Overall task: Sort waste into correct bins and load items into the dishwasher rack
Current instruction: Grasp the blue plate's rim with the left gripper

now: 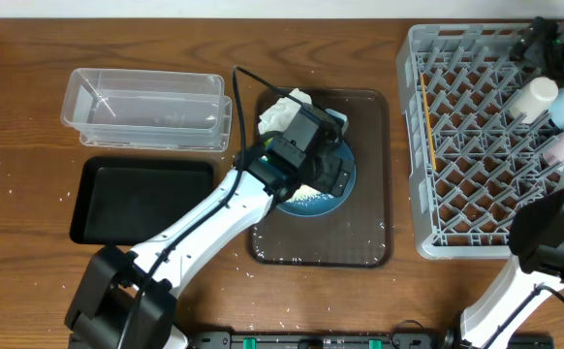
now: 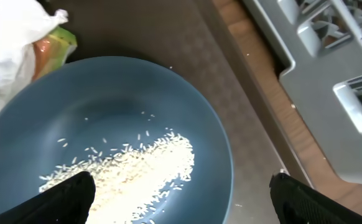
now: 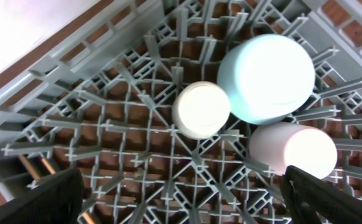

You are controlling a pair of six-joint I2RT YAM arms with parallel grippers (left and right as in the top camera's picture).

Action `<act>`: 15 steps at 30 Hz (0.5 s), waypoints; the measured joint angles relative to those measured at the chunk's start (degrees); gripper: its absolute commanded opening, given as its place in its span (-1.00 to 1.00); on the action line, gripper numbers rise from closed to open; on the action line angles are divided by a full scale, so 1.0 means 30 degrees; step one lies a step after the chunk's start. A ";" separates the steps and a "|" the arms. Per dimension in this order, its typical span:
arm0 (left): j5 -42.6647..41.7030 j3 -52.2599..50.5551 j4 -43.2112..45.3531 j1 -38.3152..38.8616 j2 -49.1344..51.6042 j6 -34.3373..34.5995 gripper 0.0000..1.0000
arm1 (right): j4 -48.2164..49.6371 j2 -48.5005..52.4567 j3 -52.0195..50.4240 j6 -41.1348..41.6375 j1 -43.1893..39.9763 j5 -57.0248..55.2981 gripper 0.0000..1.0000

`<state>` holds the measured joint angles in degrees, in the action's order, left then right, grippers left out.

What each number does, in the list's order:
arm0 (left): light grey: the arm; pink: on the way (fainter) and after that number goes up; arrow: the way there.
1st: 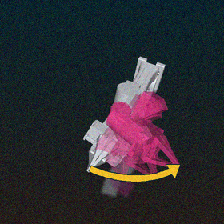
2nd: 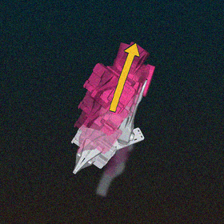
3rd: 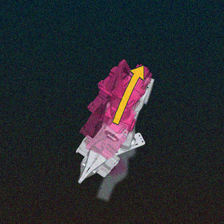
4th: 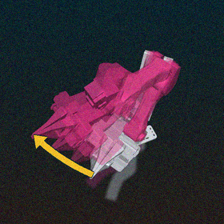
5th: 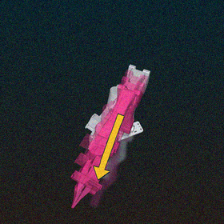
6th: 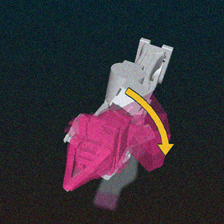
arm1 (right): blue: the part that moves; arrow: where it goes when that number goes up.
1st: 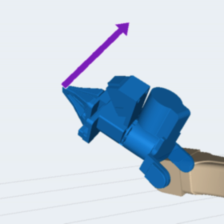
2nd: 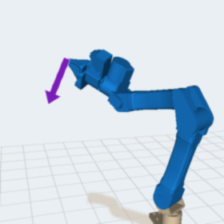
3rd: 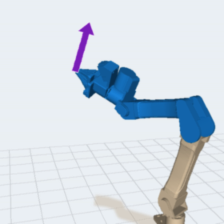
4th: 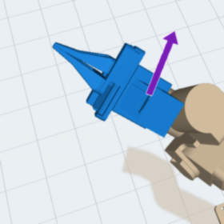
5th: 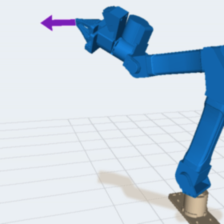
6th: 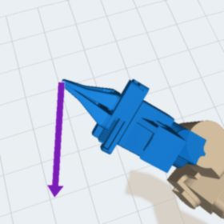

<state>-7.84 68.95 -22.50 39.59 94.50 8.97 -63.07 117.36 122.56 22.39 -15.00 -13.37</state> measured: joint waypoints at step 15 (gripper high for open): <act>0.1224 0.8692 -0.8903 0.1027 0.3344 0.0466 1.00 | -0.0007 0.0000 0.0000 0.0007 -0.0459 0.0175 0.98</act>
<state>-4.16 95.02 -49.21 42.68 104.53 10.37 -63.09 117.36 122.56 22.41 -16.38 -12.84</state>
